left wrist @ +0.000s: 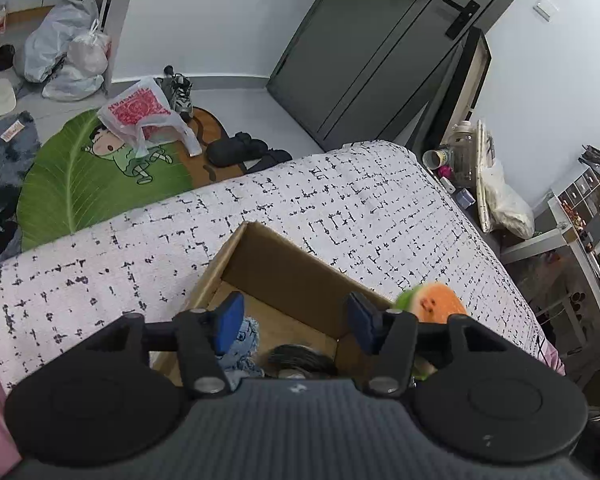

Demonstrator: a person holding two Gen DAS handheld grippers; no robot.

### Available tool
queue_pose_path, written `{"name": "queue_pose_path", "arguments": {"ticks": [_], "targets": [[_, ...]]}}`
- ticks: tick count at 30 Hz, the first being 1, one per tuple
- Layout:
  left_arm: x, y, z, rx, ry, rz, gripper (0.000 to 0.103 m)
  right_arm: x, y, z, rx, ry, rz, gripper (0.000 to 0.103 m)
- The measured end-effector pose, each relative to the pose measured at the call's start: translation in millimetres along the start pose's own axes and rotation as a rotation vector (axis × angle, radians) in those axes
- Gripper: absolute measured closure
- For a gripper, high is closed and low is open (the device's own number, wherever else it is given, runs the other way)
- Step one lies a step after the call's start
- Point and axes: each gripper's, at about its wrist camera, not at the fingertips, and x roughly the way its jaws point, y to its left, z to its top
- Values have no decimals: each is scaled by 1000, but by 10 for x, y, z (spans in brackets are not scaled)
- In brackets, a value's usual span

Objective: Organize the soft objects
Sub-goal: 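Carry the black mesh bag and burger plush over the box with both grippers, then open both grippers to drop the mesh bag and burger plush into the box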

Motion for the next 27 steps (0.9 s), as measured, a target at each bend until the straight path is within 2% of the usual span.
{"name": "queue_pose_path", "arguments": {"ticks": [1, 2, 3, 7, 10, 12, 15, 17, 21, 27], "targets": [[-19, 21, 0, -13, -8, 14, 42, 20, -9, 19, 12, 15, 5, 65], [-25, 32, 16, -21, -12, 20, 40, 33, -26, 34, 32, 32, 6, 56], [-40, 43, 28, -26, -14, 20, 37, 26, -49, 46, 50, 39, 8, 51], [-80, 8, 46, -16, -21, 16, 26, -138, -71, 69, 28, 24, 8, 44], [-86, -82, 39, -3, 8, 10, 25, -262, -146, 78, 20, 14, -14, 39], [-125, -158, 14, 20, 12, -4, 23, -327, -218, 88, 25, 11, -27, 37], [-185, -281, -46, 68, 5, -3, 15, -431, -334, 105, 31, 1, -54, 32], [-206, -352, -88, 91, 0, -2, 14, -506, -411, 118, 31, -4, -62, 31], [-192, -482, -158, 126, 7, 10, 14, -652, -576, 148, 29, -19, -88, 18], [-194, -678, -242, 174, 17, 13, 13, -869, -874, 217, 54, -33, -135, 10]]}}
